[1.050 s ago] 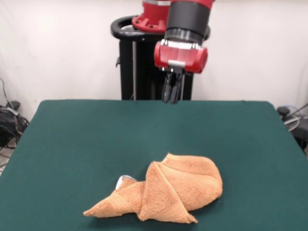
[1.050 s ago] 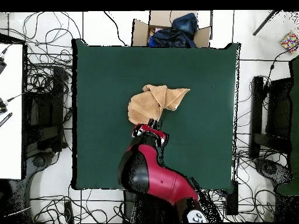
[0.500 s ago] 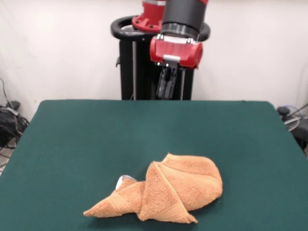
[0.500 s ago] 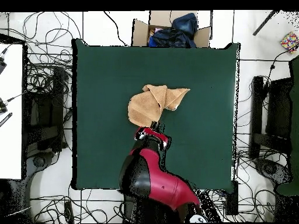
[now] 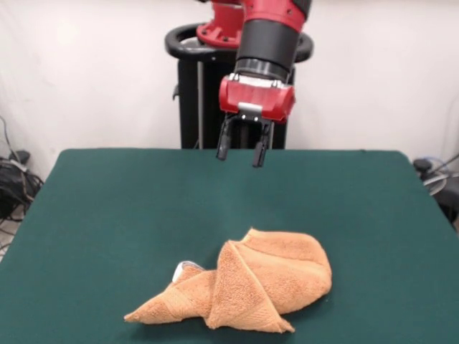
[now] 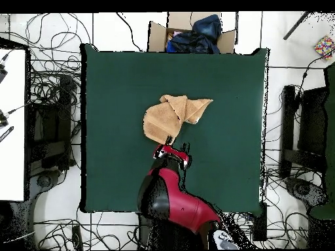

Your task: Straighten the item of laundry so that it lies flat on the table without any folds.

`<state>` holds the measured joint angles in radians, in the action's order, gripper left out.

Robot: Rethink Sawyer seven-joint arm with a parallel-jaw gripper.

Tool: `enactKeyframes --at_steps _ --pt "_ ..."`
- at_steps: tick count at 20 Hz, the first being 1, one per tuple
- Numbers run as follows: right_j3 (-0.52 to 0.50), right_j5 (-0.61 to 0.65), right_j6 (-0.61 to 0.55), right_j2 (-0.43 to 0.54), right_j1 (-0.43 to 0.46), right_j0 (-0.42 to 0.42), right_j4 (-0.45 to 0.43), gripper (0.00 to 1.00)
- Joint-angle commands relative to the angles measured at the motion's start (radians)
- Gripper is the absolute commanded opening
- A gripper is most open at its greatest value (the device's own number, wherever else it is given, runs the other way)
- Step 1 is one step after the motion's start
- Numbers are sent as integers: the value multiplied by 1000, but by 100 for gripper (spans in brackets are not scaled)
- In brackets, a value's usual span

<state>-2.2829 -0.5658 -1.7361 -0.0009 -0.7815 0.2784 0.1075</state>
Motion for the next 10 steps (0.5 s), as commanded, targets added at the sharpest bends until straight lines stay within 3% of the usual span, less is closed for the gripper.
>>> enactKeyframes --at_steps 1,10 --pt "31 -101 -325 61 120 4 -11 100" --pt "104 -211 -363 121 239 55 -70 100"
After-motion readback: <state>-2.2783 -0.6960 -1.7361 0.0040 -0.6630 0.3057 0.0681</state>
